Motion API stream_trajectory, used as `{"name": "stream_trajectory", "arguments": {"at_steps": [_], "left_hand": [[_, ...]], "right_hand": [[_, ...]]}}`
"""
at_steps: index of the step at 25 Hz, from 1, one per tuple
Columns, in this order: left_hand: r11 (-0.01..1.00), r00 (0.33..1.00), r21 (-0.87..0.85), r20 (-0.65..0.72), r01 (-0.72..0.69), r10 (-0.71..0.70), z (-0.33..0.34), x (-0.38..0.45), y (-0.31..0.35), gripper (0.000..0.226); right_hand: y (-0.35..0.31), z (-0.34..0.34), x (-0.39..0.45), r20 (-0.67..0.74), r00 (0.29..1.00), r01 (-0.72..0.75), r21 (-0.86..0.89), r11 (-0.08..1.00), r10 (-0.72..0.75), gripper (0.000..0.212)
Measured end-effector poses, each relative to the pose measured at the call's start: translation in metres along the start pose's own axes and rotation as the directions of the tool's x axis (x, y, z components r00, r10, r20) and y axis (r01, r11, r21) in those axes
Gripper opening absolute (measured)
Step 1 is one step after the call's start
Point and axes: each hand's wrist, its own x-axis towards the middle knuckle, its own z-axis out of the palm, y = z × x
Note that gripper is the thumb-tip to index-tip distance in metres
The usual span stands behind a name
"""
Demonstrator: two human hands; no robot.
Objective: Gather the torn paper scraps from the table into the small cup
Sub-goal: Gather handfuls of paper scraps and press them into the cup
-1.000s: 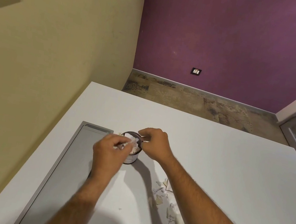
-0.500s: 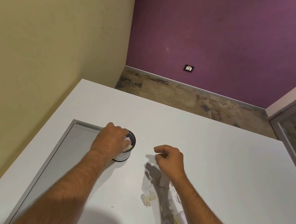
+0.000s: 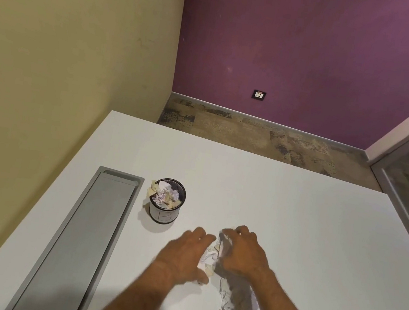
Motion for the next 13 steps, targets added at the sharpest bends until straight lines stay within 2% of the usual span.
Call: {"name": "stream_trajectory", "arguments": {"at_steps": [3, 6, 9, 13], "left_hand": [[0.994, 0.991, 0.0, 0.076, 0.112, -0.112, 0.028, 0.004, 0.009, 0.094], [0.979, 0.981, -0.054, 0.022, 0.194, -0.193, 0.046, 0.01, 0.014, 0.088], [0.967, 0.972, -0.123, -0.045, 0.225, -0.232, 0.057, 0.017, 0.014, 0.074], [0.94, 0.954, -0.232, -0.105, 0.251, -0.281, 0.065, 0.018, 0.004, 0.043]], "right_hand": [[-0.002, 0.009, -0.001, 0.042, 0.999, 0.02, -0.036, 0.999, -0.018, 0.05], [-0.005, 0.017, -0.003, -0.003, 0.998, 0.056, 0.015, 0.998, -0.056, 0.051], [-0.009, 0.021, -0.005, -0.052, 0.996, 0.073, 0.096, 0.993, -0.069, 0.043], [-0.009, 0.022, -0.007, -0.077, 0.995, 0.087, 0.262, 0.961, -0.069, 0.016]]}}
